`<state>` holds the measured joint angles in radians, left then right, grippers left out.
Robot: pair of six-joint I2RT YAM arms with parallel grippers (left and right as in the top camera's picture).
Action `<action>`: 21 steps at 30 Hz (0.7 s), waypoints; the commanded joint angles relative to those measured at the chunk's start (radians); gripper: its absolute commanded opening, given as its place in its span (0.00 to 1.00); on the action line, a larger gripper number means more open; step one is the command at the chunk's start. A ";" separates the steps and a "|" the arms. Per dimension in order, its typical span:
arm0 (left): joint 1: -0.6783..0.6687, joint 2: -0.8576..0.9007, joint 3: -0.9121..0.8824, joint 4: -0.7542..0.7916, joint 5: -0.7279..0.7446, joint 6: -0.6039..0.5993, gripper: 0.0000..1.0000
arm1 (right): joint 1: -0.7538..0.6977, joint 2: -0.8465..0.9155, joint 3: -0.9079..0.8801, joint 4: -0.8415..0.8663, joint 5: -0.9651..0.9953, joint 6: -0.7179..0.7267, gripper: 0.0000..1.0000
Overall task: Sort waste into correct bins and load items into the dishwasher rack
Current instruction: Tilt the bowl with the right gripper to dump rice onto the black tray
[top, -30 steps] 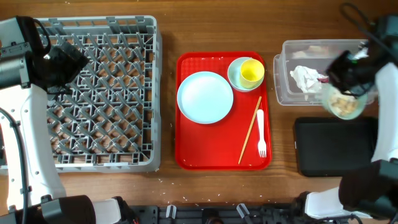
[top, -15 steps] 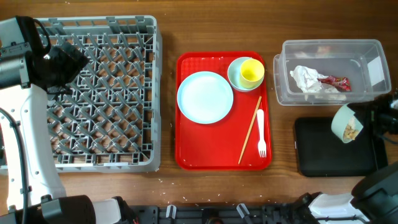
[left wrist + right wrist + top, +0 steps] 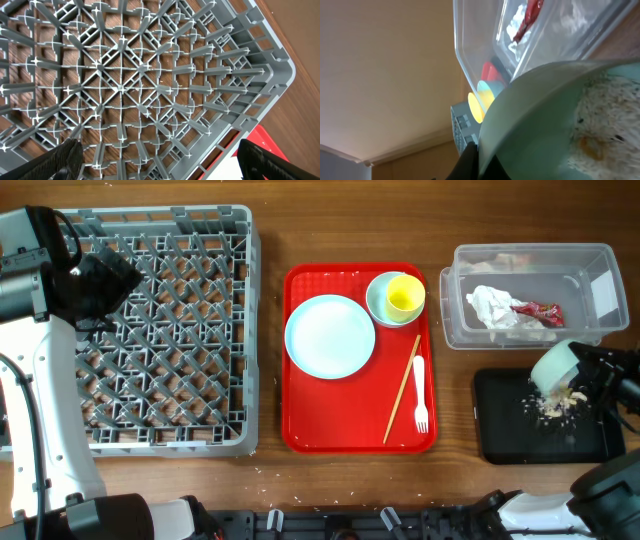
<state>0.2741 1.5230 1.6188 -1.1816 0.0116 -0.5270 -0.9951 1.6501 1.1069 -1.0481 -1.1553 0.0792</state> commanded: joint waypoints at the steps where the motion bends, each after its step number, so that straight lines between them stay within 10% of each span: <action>1: 0.004 -0.002 0.001 0.002 -0.013 -0.005 1.00 | -0.008 0.021 -0.003 0.026 0.005 0.080 0.04; 21: 0.004 -0.002 0.001 0.002 -0.013 -0.005 1.00 | -0.110 0.085 -0.003 -0.031 -0.161 0.069 0.04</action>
<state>0.2741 1.5230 1.6188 -1.1816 0.0116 -0.5270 -1.1007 1.7035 1.1034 -1.0653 -1.2060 0.1490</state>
